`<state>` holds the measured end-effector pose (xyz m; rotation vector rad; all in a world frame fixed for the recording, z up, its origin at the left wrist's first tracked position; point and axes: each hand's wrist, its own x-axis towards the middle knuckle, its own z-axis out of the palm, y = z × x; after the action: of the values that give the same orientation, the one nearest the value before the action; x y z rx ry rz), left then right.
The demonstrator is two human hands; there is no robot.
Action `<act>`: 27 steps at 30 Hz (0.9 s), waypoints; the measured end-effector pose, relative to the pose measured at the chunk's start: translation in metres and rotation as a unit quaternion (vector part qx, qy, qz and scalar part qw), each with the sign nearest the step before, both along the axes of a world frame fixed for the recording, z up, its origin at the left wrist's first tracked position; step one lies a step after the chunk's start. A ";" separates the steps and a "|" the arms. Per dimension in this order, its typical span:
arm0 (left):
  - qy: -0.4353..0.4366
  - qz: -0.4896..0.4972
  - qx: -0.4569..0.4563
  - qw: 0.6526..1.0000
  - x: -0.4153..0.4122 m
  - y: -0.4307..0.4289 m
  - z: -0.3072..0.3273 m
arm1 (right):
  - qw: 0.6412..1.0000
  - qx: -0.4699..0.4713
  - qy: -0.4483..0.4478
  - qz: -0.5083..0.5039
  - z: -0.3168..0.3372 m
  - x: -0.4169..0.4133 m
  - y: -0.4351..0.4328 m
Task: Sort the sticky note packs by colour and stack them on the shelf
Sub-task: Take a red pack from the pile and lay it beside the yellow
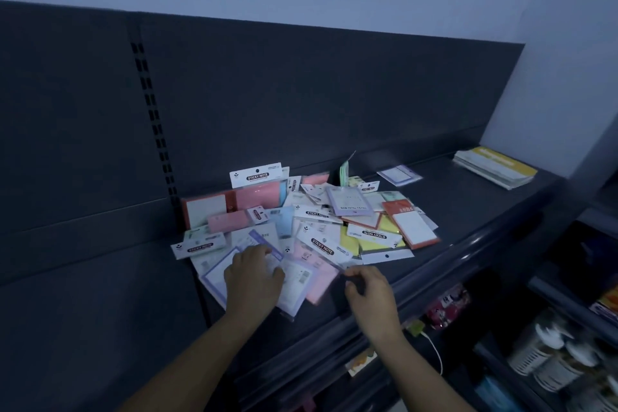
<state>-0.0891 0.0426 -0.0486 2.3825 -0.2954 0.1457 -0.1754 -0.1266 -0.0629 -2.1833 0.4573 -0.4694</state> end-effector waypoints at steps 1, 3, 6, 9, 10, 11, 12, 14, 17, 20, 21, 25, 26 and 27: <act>-0.003 -0.006 0.002 1.000 0.005 -0.003 -0.001 | 1.000 -0.007 0.005 -0.017 0.001 0.004 -0.002; -0.008 -0.020 0.000 1.000 0.016 -0.010 -0.002 | 0.999 -0.018 0.011 -0.040 0.002 0.014 -0.010; -0.023 -0.052 -0.014 0.998 0.033 -0.027 0.000 | 0.997 -0.023 0.009 -0.075 0.008 0.032 -0.026; -0.066 -0.103 0.015 0.992 0.049 -0.048 0.001 | 0.995 -0.012 0.000 -0.101 0.012 0.045 -0.042; -0.082 -0.125 0.031 0.988 0.051 -0.055 -0.001 | 0.994 -0.009 0.000 -0.106 0.011 0.045 -0.047; -0.095 -0.149 0.045 0.983 0.052 -0.063 -0.003 | 0.994 -0.006 0.002 -0.111 0.010 0.044 -0.053; -0.104 -0.174 0.058 0.978 0.053 -0.072 -0.005 | 0.993 -0.002 0.004 -0.118 0.009 0.043 -0.059; -0.117 -0.215 0.083 0.966 0.055 -0.091 -0.009 | 0.991 0.002 0.009 -0.131 0.008 0.042 -0.072; -0.143 -0.267 0.120 0.945 0.062 -0.122 -0.010 | 0.990 0.004 0.016 -0.138 0.010 0.044 -0.098; -0.155 -0.290 0.143 0.934 0.069 -0.148 -0.015 | 0.989 0.013 0.037 -0.142 0.008 0.047 -0.125; -0.162 -0.291 0.149 0.931 0.071 -0.155 -0.017 | 0.989 0.012 0.050 -0.139 0.006 0.049 -0.135; -0.172 -0.295 0.171 0.924 0.080 -0.183 -0.021 | 0.986 -0.016 0.108 -0.123 0.000 0.063 -0.173; -0.169 -0.291 0.182 0.924 0.082 -0.189 -0.019 | 0.984 -0.035 0.125 -0.121 -0.001 0.068 -0.182; -0.175 -0.282 0.190 0.924 0.082 -0.197 -0.015 | 0.981 -0.056 0.141 -0.119 -0.002 0.073 -0.190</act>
<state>-0.0072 -0.1543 -0.0633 2.5231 -1.2637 0.2608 -0.1025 -0.3162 -0.0647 -2.3256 0.8717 -0.3196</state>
